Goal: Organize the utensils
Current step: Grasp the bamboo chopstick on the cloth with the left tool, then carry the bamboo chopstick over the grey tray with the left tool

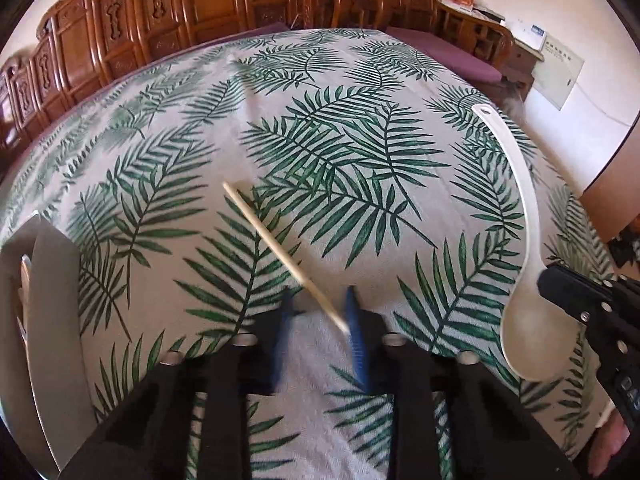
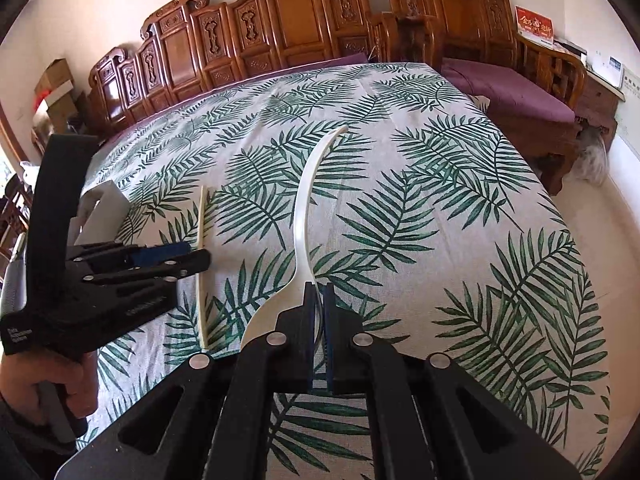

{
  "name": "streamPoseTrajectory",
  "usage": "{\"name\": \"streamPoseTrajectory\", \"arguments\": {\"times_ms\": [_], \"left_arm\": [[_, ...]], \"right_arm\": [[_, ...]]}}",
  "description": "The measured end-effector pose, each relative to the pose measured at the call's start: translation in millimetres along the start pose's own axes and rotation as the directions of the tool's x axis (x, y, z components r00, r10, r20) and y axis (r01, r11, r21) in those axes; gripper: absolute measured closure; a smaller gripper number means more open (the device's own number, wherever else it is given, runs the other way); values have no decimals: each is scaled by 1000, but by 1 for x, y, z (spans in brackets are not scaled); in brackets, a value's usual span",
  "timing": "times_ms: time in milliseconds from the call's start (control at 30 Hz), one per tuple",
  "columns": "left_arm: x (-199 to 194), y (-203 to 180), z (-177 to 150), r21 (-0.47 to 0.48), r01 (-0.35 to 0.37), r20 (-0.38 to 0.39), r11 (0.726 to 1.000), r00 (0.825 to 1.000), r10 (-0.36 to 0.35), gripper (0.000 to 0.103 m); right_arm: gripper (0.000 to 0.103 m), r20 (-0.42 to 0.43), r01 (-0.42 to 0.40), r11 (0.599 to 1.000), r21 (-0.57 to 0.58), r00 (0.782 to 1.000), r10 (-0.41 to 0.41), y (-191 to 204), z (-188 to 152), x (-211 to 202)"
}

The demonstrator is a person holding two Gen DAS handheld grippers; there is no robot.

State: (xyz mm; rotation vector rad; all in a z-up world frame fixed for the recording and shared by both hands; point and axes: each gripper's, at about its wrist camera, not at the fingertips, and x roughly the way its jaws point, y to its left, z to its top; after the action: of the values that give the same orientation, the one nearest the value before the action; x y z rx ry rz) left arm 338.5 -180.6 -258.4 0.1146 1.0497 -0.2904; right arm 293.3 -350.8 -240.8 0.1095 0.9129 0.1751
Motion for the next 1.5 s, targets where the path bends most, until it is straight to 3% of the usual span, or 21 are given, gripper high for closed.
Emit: {"name": "streamPoseTrajectory", "arguments": {"times_ms": [133,1000,1500], "left_arm": [[-5,15,-6,-25,-5,-9,1000,1000,5,99],[-93,87,-22,-26,-33,102,999,994,35,99],[-125,149,-31,-82,-80,142,993,986,91,99]], "right_arm": [[98,0,-16,1000,-5,1000,16,5,0,0],[98,-50,-98,988,-121,994,93,70,-8,13],[98,-20,-171,972,-162,985,170,107,-3,-7]]}}
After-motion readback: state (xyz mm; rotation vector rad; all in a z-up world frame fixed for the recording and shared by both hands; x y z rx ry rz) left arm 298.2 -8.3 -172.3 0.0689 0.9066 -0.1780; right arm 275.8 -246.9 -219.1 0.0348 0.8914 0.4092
